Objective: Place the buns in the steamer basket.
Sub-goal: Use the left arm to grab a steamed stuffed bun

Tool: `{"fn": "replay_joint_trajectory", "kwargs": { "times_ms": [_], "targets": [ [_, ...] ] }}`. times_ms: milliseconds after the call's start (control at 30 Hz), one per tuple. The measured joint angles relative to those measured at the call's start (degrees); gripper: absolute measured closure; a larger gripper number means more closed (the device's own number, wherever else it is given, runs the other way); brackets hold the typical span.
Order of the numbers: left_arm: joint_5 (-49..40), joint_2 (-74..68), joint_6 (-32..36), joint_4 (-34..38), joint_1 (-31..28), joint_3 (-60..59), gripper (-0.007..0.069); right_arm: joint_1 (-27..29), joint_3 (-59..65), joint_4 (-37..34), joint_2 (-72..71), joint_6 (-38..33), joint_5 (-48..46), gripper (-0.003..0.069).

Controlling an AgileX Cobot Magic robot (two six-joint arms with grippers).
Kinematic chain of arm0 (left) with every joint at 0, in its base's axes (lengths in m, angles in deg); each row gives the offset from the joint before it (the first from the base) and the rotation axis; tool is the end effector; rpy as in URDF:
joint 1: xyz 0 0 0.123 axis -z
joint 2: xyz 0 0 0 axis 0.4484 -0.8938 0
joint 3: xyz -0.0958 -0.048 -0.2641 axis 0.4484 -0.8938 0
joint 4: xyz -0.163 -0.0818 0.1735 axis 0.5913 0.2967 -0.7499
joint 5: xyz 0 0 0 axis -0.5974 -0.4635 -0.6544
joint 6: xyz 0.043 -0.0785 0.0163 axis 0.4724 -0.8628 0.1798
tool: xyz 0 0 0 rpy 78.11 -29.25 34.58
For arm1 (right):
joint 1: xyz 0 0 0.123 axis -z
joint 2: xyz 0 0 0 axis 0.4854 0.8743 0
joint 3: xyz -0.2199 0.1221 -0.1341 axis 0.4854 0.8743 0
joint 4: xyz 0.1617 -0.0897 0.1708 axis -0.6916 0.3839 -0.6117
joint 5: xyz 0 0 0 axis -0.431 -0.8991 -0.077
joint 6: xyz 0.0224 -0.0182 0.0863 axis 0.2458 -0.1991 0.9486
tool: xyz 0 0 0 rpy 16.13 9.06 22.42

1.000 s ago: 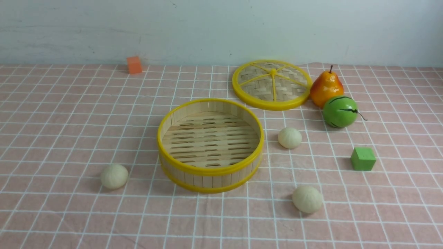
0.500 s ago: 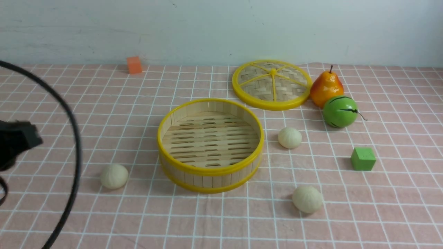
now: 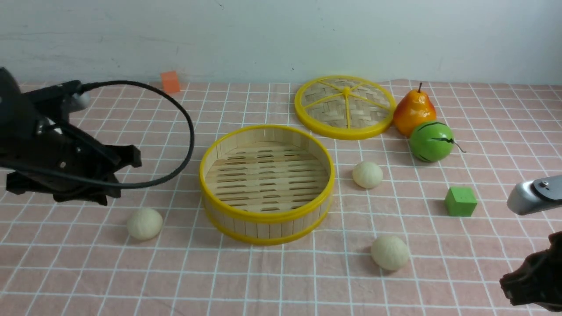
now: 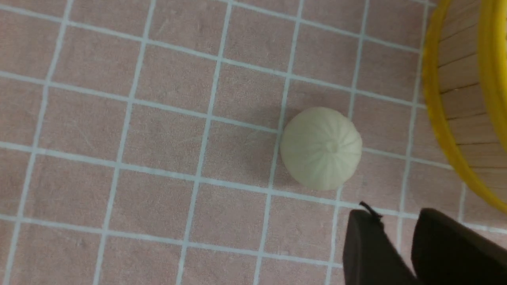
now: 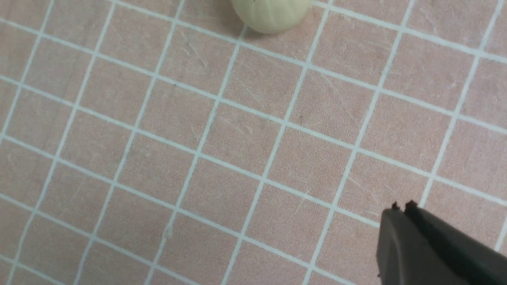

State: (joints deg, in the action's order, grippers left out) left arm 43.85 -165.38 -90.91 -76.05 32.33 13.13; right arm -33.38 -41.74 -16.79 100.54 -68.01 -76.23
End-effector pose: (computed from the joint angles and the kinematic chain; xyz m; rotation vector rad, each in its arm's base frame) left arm 0.3218 -0.0377 0.2579 -0.2407 2.6287 -0.2175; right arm 0.1965 0.0382 0.2482 -0.2993 2.5975 0.3348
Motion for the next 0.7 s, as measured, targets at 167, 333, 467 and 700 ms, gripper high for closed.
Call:
{"fn": "replay_joint_trajectory", "kwargs": {
  "times_ms": [167, 333, 467, 700],
  "targets": [
    [-0.6, -7.2, 0.5, -4.9, 3.7, 4.3, 0.0344, 0.0, 0.0, 0.0, 0.0, -0.5, 2.5, 0.0659],
    [0.3, -13.5, -5.5, -12.8, 6.0, 7.5, 0.0421, 0.0, 0.0, 0.0, 0.0, -0.8, 2.9, 0.0654],
    [0.8, -17.8, -8.4, -14.8, 6.0, 7.7, 0.044, 0.0, 0.0, 0.0, 0.0, -0.8, 3.2, 0.0649],
    [1.4, -18.0, -8.9, -14.6, 6.2, 9.2, 0.0615, 0.0, 0.0, 0.0, 0.0, -0.8, 3.5, 0.0645]
  ]
}}
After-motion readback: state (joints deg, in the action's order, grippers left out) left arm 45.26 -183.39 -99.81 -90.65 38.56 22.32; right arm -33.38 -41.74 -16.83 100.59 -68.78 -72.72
